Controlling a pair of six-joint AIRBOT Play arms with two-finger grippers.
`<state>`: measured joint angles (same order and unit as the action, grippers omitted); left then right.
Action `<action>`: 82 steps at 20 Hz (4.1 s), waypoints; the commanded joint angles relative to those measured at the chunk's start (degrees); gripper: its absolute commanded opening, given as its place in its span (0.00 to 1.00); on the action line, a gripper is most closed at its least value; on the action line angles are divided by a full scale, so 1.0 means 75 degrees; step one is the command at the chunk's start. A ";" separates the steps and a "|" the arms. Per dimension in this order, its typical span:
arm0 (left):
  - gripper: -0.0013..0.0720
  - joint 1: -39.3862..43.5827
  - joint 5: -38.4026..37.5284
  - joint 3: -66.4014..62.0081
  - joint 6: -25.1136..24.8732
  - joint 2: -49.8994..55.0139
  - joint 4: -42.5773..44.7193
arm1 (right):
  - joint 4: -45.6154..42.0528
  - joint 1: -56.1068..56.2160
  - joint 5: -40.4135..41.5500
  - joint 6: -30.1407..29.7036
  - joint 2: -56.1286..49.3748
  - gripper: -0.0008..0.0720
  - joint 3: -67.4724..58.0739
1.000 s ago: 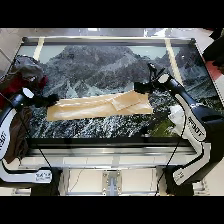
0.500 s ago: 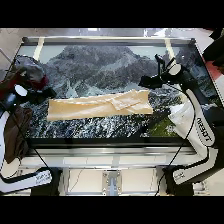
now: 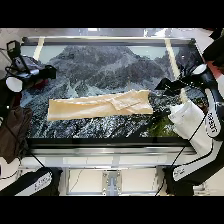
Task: Fold the shirts.
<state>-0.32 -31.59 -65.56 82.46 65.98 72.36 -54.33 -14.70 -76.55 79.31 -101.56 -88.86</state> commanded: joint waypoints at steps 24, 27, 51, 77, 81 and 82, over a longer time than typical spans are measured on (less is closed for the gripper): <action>0.03 0.2553 -0.2655 -0.1000 -0.0117 0.3249 0.0274 | 0.2812 0.1437 -0.1743 -0.1510 0.0189 0.03 -0.0026; 0.03 0.3252 -0.2707 -0.1000 -0.0740 0.3672 -0.0504 | 0.2783 0.1457 -0.2011 -0.1207 0.1134 0.03 -0.0026; 0.03 -0.1661 -0.3692 -0.1061 -0.1580 -0.1201 -0.1454 | 0.1929 0.7793 0.6114 0.0956 0.0163 0.14 -0.1233; 0.03 -0.2116 -0.3914 -0.0982 -0.1577 -0.1192 -0.1457 | 0.2515 0.3818 0.1393 0.0889 -0.2276 0.86 -0.1026; 0.03 -0.2116 -0.3917 -0.0982 -0.1577 -0.1192 -0.1457 | 0.2760 0.4768 0.1801 0.0883 -0.2532 0.86 -0.1026; 0.03 -0.2116 -0.3914 -0.0982 -0.1577 -0.1192 -0.1457 | 0.2958 0.4978 0.1851 0.0775 -0.2538 0.86 -0.1026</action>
<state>-16.16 -60.97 -72.95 70.63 57.01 61.41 -35.53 18.55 -64.49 86.43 -119.15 -96.60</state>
